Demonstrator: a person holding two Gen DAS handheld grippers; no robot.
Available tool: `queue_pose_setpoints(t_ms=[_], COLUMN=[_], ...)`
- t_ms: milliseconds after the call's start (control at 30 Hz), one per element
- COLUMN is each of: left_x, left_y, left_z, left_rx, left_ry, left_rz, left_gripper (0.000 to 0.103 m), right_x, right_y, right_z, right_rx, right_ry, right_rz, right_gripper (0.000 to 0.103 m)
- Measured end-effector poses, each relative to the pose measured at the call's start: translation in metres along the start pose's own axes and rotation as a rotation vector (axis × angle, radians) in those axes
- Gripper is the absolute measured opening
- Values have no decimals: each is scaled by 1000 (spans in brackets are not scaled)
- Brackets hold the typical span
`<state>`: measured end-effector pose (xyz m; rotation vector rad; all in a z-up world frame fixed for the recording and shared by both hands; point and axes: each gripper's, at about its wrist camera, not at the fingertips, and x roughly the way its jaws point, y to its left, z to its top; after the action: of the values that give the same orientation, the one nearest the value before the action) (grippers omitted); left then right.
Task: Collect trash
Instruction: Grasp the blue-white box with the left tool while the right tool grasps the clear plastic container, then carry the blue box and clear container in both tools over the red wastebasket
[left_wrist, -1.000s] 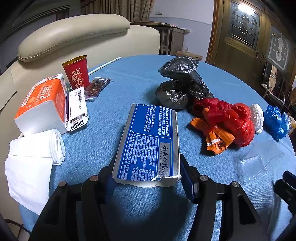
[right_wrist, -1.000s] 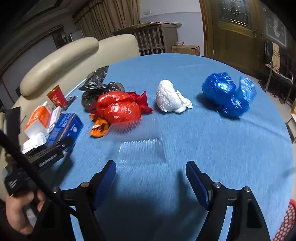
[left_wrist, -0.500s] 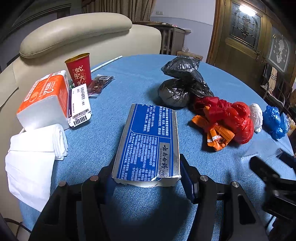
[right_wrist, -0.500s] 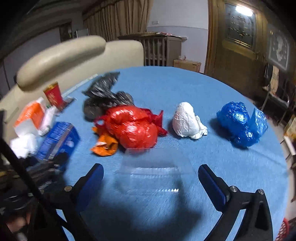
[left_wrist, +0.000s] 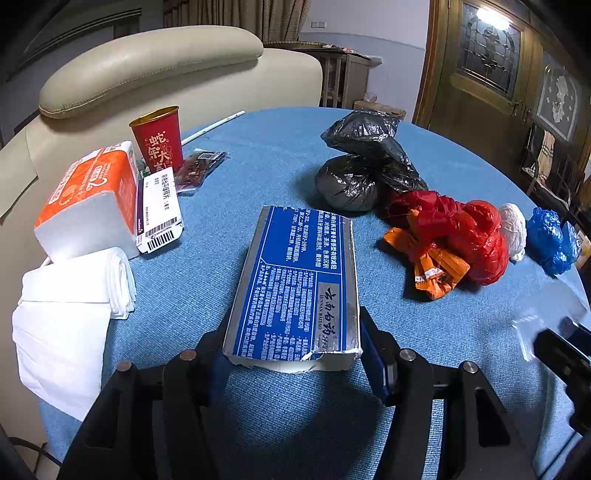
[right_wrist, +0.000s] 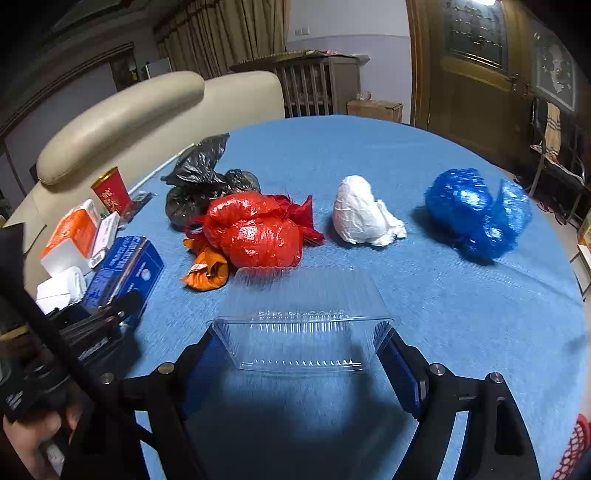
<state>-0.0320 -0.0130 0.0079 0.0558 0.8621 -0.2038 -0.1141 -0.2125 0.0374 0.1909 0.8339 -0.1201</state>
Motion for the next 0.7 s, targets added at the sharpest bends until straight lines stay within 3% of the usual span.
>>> queue_pose_setpoints(t_ms=[200,700], left_x=[-18,-100], left_y=[-12,-65], left_z=[-10,-40], left_rx=[25,98], left_ry=[-24,-85], left_rz=[-5,-146], left_gripper=[60,59], right_x=[-33,-88], right_y=[-17,-67], right_z=[-19,-59], right_rx=[74,202], right_ry=[-30,-89], right_rz=[9,33], right_gripper=[83,83])
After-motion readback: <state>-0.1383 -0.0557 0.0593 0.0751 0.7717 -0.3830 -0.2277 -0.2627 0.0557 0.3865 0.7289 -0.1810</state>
